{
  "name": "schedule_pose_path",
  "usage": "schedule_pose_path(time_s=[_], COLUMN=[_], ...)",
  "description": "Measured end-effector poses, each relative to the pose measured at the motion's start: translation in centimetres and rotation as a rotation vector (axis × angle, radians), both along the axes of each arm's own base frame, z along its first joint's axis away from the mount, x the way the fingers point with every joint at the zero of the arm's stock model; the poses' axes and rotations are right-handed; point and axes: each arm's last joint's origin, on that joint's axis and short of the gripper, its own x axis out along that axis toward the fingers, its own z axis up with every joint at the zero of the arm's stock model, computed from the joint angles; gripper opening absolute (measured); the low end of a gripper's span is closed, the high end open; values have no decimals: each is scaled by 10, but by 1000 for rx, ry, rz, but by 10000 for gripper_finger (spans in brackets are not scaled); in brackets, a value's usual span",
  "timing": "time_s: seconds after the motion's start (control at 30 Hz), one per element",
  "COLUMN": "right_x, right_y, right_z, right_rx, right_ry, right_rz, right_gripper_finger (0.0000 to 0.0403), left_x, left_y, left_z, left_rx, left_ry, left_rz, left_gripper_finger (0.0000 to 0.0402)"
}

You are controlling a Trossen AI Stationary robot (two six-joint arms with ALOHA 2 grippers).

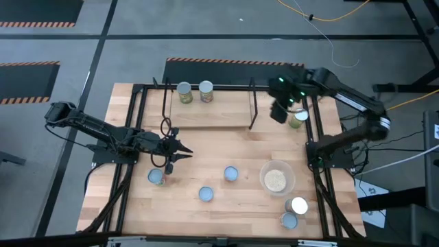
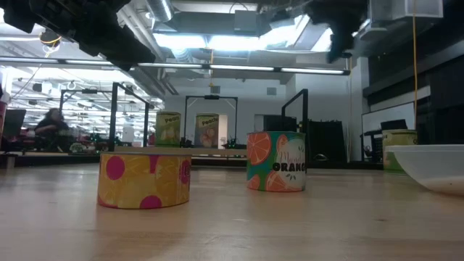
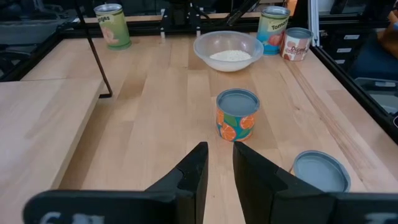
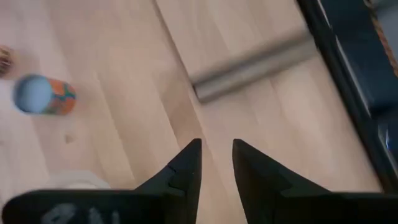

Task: Pick and place cans onto a shelf
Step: Put the canned oranges on the shelf

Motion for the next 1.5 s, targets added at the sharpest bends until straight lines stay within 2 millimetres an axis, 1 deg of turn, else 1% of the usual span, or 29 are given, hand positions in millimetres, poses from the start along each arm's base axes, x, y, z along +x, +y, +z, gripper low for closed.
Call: schedule_pose_path(time_s=[0.13, 0.2, 0.33, 0.47, 0.6, 0.73, 0.83, 1.0, 1.1, 1.23, 1.5], right_x=[-32, -43, -61, -72, -77, -83, -88, -94, -96, -99, -101], right_y=[14, 19, 27, 32, 34, 31, 28, 17, 10, 4, -8], right_z=[-15, -23, -40, -62, -86, -106, -116, -122, -122, -122, -129], right_rx=[-24, -42, -82, -75, -55, -133, -127, -117, -131, -101, -63], right_ry=[30, 51, 100, 162, 245, 372, 415, 423, 405, 381, 426], right_rz=[-68, -69, -17, -2, 8, -41, -67, -123, -122, -100, -119], right_gripper_finger=[95, 95, 94, 94, 94, 94, 94, 94, 94, 94, 94], left_x=[0, 0, 0, 0, 0, 0, 0, 0, 0, 0, 0], left_y=[0, 0, 0, 0, 0, 1, 1, 1, 1, 1, 1], left_z=[0, 0, 0, 0, 0, 0, 0, 0, 0, 0, 0], left_rx=[1, 1, 3, 5, 6, 11, 14, 14, 14, 14, 14], left_ry=[0, 0, -1, -1, -1, -2, -2, -2, -2, -2, -2], left_rz=[0, 0, 5, 4, 5, 19, 27, 27, 27, 27, 27], left_gripper_finger=[69, 69, 69, 69, 69, 69, 69, 69, 69, 69, 69])
